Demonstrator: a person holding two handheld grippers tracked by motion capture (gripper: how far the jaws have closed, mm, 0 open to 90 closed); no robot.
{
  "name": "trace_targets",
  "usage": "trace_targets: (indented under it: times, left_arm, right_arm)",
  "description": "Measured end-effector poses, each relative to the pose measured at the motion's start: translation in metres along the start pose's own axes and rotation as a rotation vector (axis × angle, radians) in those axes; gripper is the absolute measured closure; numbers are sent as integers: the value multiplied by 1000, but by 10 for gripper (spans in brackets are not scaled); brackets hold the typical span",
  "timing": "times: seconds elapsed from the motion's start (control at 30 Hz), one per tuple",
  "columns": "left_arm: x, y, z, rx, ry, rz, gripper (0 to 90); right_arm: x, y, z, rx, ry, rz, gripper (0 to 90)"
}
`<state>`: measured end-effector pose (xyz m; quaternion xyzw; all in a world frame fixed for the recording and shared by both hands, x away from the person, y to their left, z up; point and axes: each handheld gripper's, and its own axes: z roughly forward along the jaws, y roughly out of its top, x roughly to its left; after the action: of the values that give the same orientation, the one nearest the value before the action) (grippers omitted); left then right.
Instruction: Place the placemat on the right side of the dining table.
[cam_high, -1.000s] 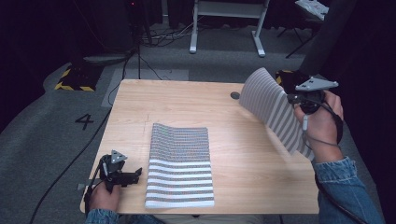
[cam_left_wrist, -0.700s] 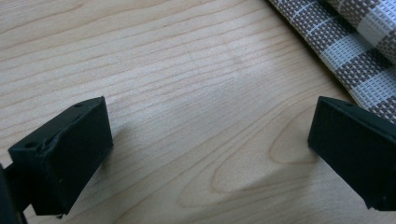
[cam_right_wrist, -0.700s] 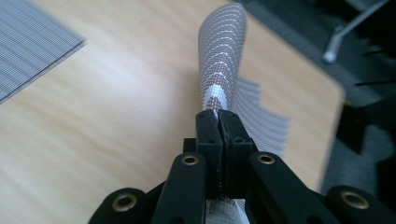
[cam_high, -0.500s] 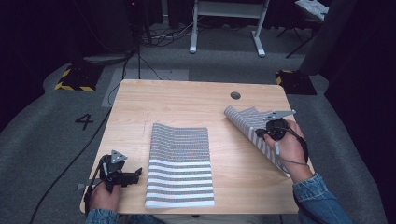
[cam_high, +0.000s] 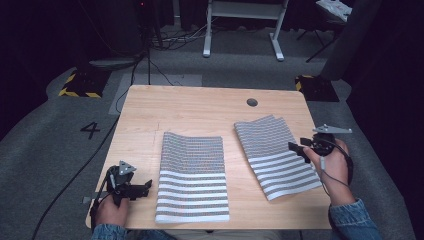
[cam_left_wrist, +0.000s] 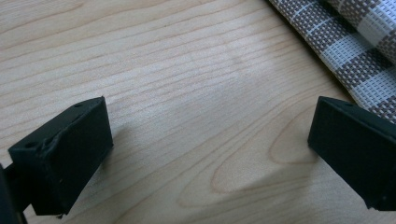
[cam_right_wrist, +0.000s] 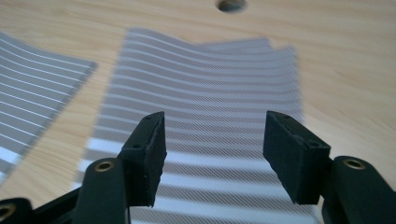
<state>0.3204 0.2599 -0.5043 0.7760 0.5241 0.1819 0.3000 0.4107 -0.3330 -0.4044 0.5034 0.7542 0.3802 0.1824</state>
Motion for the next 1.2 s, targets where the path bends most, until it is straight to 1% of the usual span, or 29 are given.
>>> trace_targets:
  times: [0.07,0.1,0.13,0.17,0.23,0.27,0.3,0.37,0.47,0.5,0.53,0.57,0.63,0.67,0.7,0.73,0.77,0.8,0.83,0.87,0.9,0.93,0.97,1.0,1.03,1.07,1.1,1.17,1.2]
  left_arm:
    - [0,0,0,0,0,0,0]
    - [0,0,0,0,0,0,0]
    - [0,0,0,0,0,0,0]
    - [0,0,0,0,0,-1,0]
    - [0,1,0,3,0,0,0]
    - [0,1,0,3,0,0,0]
    - [0,1,0,2,1,0,0]
    - [0,1,0,2,0,-1,0]
    - [0,1,0,3,0,0,0]
    - [0,1,0,2,0,0,0]
    - [0,1,0,2,0,0,0]
    - [0,1,0,2,-1,-1,0]
    - [0,1,0,2,1,0,0]
    - [0,1,0,2,1,0,0]
    - [0,1,1,2,1,0,0]
    - [0,1,1,2,-1,-1,0]
    - [0,1,1,2,-1,-1,0]
    - [0,1,1,2,-1,-1,0]
    - [0,1,0,2,1,0,0]
    - [0,1,0,2,1,0,0]
    - [0,1,1,2,-1,-1,0]
    - [0,1,0,2,1,0,0]
    - [0,1,0,2,1,-1,0]
    - [0,1,1,2,0,-1,0]
    - [0,1,0,2,1,0,0]
    - [0,1,0,2,1,0,0]
    - [0,1,1,2,0,-1,0]
    - [0,1,1,2,-1,-1,0]
    - [0,1,1,2,-1,-1,0]
  right_arm:
    - [-14,-16,-3,20,-39,22,397]
    - [-20,-24,-5,32,-50,44,397]
    - [-25,-30,-6,37,-62,51,398]
    - [-31,-40,-8,43,-79,70,397]
    - [-39,-54,-10,56,-98,84,397]
    - [-39,-54,-10,56,-98,84,397]
    - [-43,-69,-12,72,-118,99,396]
    - [-46,-78,-13,86,-135,103,394]
    - [-49,-89,-13,107,-143,115,391]
    - [-48,-94,-12,119,-146,123,387]
    - [-48,-94,-12,119,-146,123,387]
    - [-46,-101,-10,145,-147,122,387]
    - [-43,-105,-8,167,-153,120,411]
    - [-43,-105,-8,167,-153,120,411]
    - [-38,-109,-8,153,-186,85,447]
    - [-36,-109,-8,151,-191,87,491]
    - [-36,-109,-8,151,-191,87,491]
    - [-32,-108,-8,159,-193,85,596]
    - [-30,-107,-8,164,-178,89,646]
    - [-30,-105,-8,173,-174,83,671]
    - [-29,-104,-8,178,-173,69,725]
    - [-28,-103,-9,182,-171,58,815]
    - [-26,-101,-10,180,-165,42,843]
    - [-24,-100,-11,181,-163,31,857]
    - [-22,-98,-13,168,-165,14,867]
    - [-22,-98,-13,168,-165,14,867]
    - [-15,-91,-19,134,-179,-14,873]
    - [-13,-88,-21,120,-177,-23,874]
    - [-9,-85,-24,105,-174,-34,874]
